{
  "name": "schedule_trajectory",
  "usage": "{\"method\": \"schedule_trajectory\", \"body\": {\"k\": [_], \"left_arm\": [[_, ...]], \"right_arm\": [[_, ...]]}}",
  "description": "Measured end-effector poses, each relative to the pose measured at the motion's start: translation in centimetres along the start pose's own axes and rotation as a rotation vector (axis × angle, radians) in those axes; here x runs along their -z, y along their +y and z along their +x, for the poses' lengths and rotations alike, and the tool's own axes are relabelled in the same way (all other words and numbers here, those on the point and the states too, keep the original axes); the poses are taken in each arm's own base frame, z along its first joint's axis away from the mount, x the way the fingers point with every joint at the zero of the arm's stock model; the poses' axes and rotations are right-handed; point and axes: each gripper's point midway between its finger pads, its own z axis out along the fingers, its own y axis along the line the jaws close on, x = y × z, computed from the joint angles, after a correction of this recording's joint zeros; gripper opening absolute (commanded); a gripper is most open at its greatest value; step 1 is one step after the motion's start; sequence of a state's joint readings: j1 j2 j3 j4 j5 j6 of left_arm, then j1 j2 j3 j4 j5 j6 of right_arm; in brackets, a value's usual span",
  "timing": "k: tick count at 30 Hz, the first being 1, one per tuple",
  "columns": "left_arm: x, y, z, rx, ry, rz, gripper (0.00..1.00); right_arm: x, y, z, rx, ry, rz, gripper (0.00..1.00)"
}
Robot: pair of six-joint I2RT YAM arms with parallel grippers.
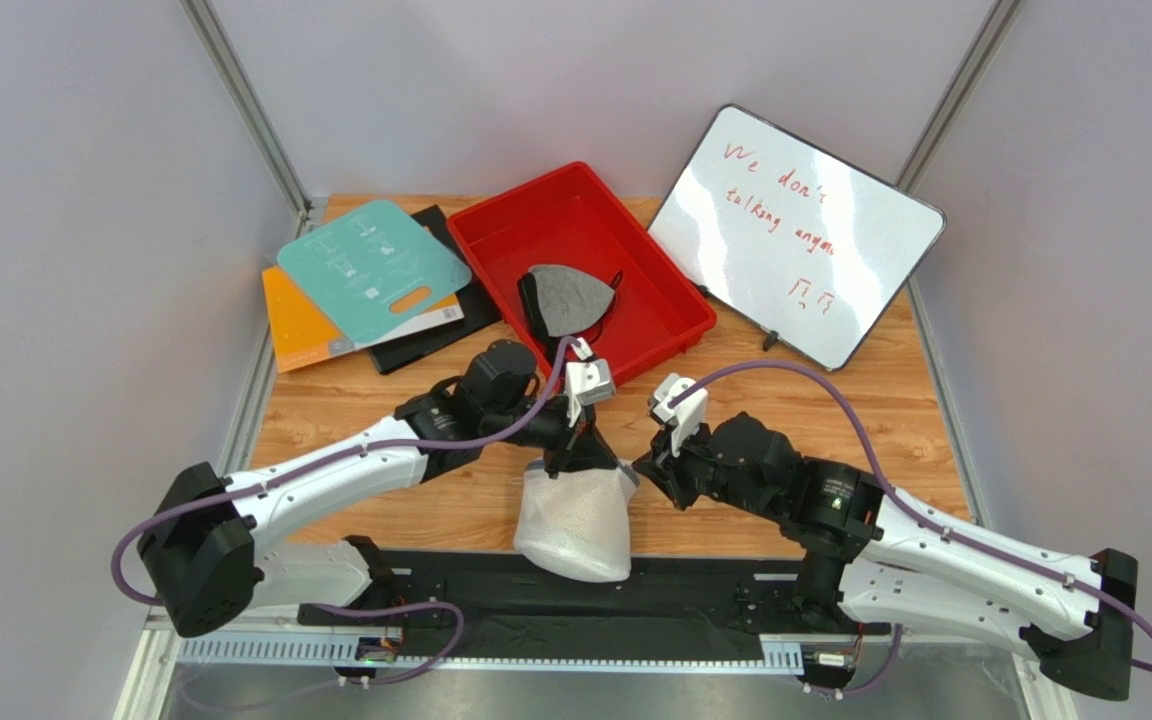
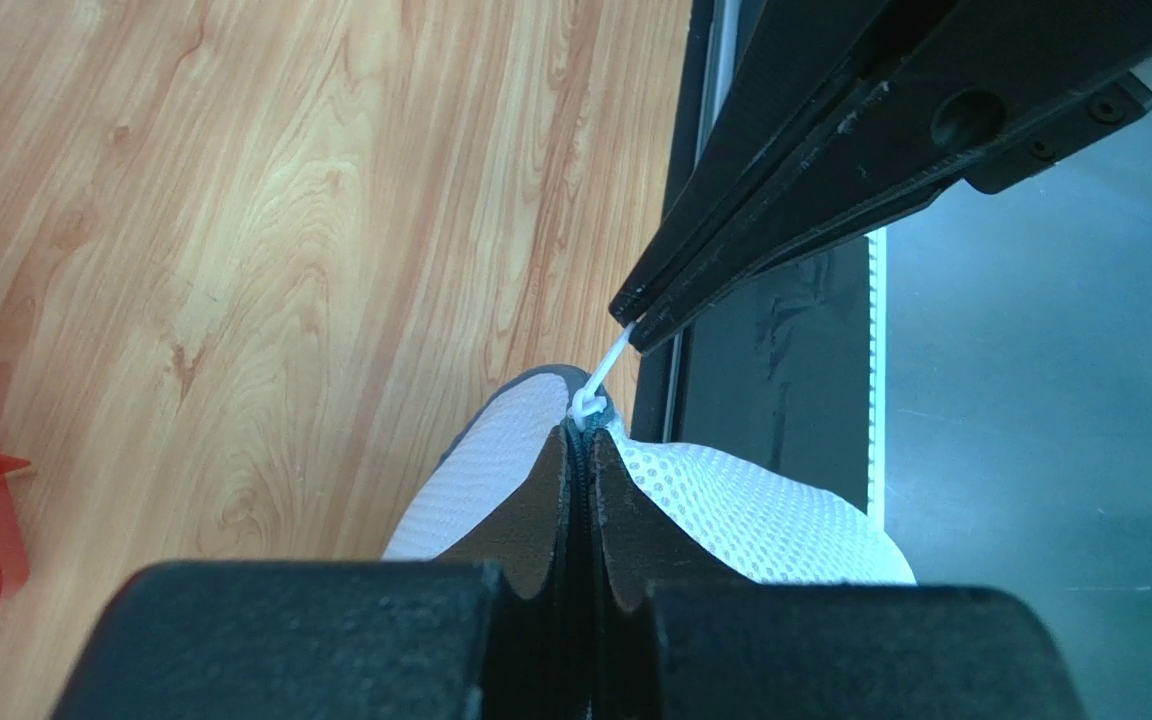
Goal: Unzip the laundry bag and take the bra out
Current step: Unzip the laundry bag at the center of the board.
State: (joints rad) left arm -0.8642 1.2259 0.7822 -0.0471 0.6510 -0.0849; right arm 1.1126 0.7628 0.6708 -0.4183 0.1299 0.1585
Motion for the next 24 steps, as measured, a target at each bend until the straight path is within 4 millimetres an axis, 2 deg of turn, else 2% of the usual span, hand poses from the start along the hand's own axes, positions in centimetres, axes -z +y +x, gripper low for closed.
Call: {"method": "schedule_trajectory", "body": {"k": [4, 9, 15, 17, 21, 24], "left_arm": [[0.6, 0.1, 0.1, -0.008, -0.004, -0.029, 0.00], [1.5, 0.2, 1.2, -0.003, 0.009, -0.068, 0.00], [2.2, 0.0, 0.7, -0.021, -0.014, -0.085, 0.00], [2.3, -0.2, 0.6, -0.029, -0.020, -0.081, 0.00], [2.5, -0.5, 0.5, -0.052, -0.028, -0.069, 0.00], [2.5, -1.1, 0.4, -0.067, -0.029, -0.033, 0.00]], "right_arm": [[0.0, -0.3, -0.1, 0.000, -0.004, 0.018, 0.00], [0.2, -0.8, -0.4, -0.001, -0.016, 0.044, 0.00], [0.3, -0.9, -0.7, -0.005, -0.024, 0.052, 0.01], [0.3, -0.8, -0.7, -0.014, -0.025, 0.049, 0.07], [0.0, 0.4, -1.1, -0.058, -0.025, -0.007, 0.30], [-0.2, 1.9, -1.5, -0.079, -0.033, -0.081, 0.39]]}}
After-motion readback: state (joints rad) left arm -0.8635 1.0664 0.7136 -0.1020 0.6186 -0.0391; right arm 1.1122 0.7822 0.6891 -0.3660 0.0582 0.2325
